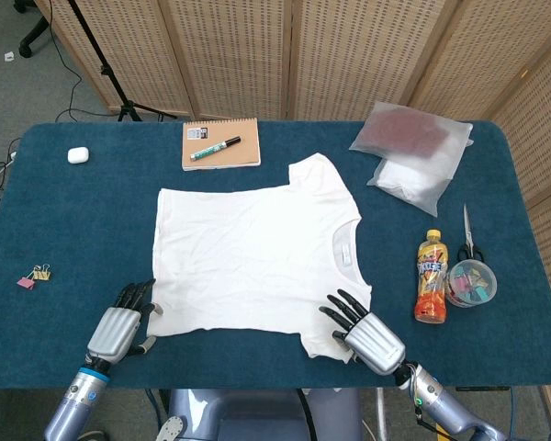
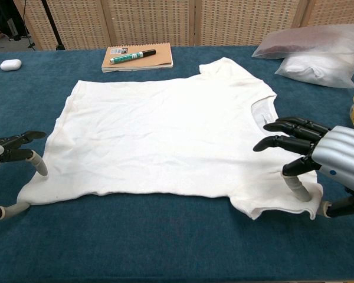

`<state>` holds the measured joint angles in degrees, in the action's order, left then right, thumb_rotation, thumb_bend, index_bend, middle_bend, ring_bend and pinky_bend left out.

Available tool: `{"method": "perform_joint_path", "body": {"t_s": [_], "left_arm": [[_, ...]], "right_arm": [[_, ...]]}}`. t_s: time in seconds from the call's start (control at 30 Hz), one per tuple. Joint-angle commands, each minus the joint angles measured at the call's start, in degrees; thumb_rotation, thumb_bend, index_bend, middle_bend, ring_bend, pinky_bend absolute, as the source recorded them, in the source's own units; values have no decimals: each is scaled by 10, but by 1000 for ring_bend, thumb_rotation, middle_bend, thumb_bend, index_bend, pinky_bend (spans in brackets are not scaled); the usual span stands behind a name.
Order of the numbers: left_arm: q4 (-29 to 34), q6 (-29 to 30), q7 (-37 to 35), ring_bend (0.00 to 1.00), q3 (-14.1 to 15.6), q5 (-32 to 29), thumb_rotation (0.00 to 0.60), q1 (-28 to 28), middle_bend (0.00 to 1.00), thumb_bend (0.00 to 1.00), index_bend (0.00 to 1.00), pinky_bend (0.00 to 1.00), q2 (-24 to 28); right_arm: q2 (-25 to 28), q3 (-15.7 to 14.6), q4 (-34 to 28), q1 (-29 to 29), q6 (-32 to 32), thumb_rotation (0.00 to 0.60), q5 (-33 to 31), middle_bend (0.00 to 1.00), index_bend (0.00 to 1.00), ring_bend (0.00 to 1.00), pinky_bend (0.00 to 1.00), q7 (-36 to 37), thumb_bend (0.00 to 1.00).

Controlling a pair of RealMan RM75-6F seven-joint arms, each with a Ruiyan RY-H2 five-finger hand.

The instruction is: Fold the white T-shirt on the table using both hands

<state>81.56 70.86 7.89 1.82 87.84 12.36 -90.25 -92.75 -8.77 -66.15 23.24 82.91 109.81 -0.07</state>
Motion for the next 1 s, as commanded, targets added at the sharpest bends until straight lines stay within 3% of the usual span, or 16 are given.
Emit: {"method": "perform_joint_path", "body": {"t_s": [0.03, 0.17, 0.43, 0.67, 1.0], "left_arm": [[-1, -1, 5, 0, 0, -2, 600, 2, 0, 319, 402, 0, -4], [0, -1, 7, 0, 1, -6, 600, 3, 0, 343, 422, 0, -5], [0, -5, 14, 0, -4, -22, 600, 6, 0, 394, 558, 0, -7], [8, -10, 8, 0, -5, -31, 600, 9, 0, 532, 614, 0, -4], [16, -9, -30, 0, 5, -18, 600, 13, 0, 553, 724, 0, 12]], "right_arm": [[0, 0, 0, 0, 0, 600, 0, 192, 696, 0, 0, 0, 827], [1, 0, -1, 0, 1, 600, -1, 192, 696, 0, 0, 2, 827], [2, 4, 3, 0, 2, 600, -5, 195, 696, 0, 0, 0, 852], [4, 3, 1, 1, 0, 600, -6, 196, 696, 0, 0, 9, 852], [8, -5, -3, 2, 1, 600, 1, 196, 696, 0, 0, 12, 852]]}}
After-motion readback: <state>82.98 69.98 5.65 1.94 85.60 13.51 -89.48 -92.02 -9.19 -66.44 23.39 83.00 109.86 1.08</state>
